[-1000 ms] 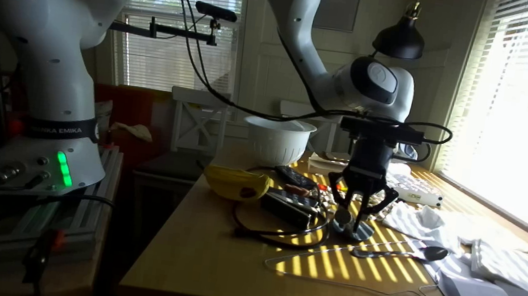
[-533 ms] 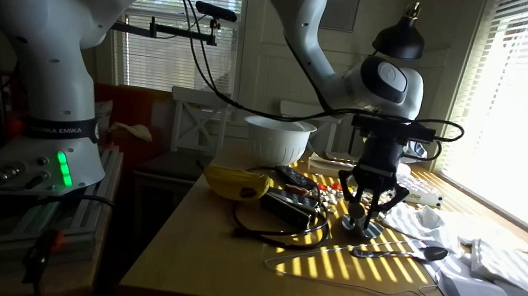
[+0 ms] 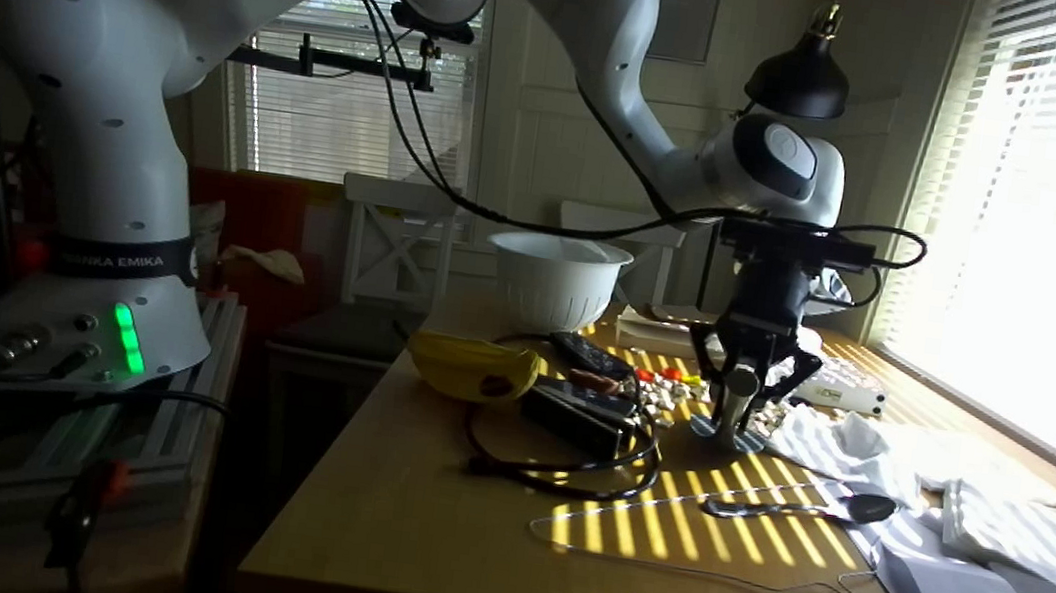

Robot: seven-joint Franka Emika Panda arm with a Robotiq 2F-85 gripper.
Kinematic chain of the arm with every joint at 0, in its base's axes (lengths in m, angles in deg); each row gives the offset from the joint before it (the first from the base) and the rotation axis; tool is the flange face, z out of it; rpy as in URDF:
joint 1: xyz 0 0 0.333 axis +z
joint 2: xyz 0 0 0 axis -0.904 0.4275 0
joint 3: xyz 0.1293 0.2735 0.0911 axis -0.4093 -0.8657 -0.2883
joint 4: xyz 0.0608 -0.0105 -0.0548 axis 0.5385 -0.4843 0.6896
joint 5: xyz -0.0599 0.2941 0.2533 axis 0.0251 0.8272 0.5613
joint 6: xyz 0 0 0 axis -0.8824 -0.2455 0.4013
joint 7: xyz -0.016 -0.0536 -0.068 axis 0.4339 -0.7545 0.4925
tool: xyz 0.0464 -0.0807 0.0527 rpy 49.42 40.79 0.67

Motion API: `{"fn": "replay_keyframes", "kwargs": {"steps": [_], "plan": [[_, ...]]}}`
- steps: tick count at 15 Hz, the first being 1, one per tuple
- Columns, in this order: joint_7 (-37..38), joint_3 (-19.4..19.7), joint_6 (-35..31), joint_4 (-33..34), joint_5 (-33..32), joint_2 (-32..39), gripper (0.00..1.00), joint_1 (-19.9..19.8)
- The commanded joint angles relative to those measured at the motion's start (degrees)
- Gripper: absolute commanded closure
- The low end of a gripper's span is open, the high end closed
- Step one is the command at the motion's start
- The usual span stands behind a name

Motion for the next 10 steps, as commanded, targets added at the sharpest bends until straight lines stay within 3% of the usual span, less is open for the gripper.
{"fn": "replay_keyframes", "kwargs": {"steps": [1,4,10], "plan": [[-0.23,0.67,0.46,-0.13,-1.22,-0.68,0.94,0.26],[0.75,1.27,-2.21,-5.12,-1.86,-3.81,0.94,0.07],[2.45,1.62,-3.86,-9.05,-2.33,-4.17,0.94,0.36]]}}
